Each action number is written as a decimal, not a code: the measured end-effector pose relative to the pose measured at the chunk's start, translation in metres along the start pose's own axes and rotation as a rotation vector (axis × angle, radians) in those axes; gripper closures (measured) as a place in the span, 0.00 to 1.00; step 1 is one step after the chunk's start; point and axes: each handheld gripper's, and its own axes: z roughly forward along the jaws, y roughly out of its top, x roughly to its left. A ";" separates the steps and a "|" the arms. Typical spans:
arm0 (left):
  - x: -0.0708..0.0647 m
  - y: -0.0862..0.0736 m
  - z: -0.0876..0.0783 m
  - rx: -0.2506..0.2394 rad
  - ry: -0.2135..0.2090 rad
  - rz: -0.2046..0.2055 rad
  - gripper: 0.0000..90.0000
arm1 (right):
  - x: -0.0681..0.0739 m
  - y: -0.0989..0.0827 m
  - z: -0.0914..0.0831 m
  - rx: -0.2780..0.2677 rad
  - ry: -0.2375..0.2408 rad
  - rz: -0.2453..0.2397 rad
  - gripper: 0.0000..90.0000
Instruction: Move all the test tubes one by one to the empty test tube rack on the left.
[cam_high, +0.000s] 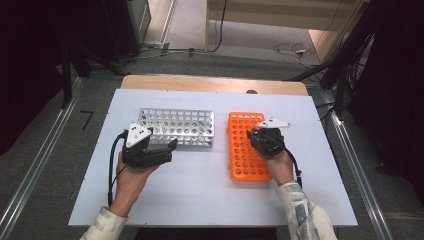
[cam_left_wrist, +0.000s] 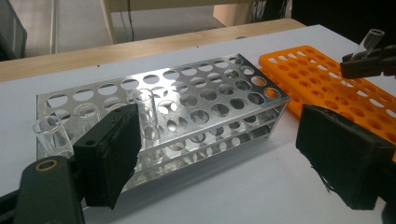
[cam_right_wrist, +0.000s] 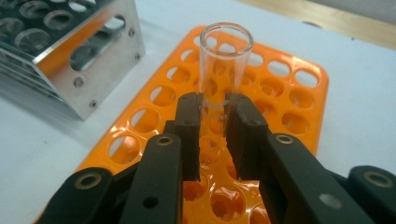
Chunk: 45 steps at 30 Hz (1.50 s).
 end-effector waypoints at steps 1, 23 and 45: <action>0.000 0.000 0.000 -0.001 -0.001 0.000 0.16 | 0.000 0.001 -0.003 -0.009 0.000 -0.001 0.81; -0.015 0.003 0.003 0.001 -0.047 0.025 0.16 | 0.071 0.015 -0.032 -0.029 0.211 -0.125 0.81; -0.062 -0.001 0.004 0.003 -0.209 0.124 0.33 | 0.136 0.007 -0.018 0.018 0.361 -0.224 0.81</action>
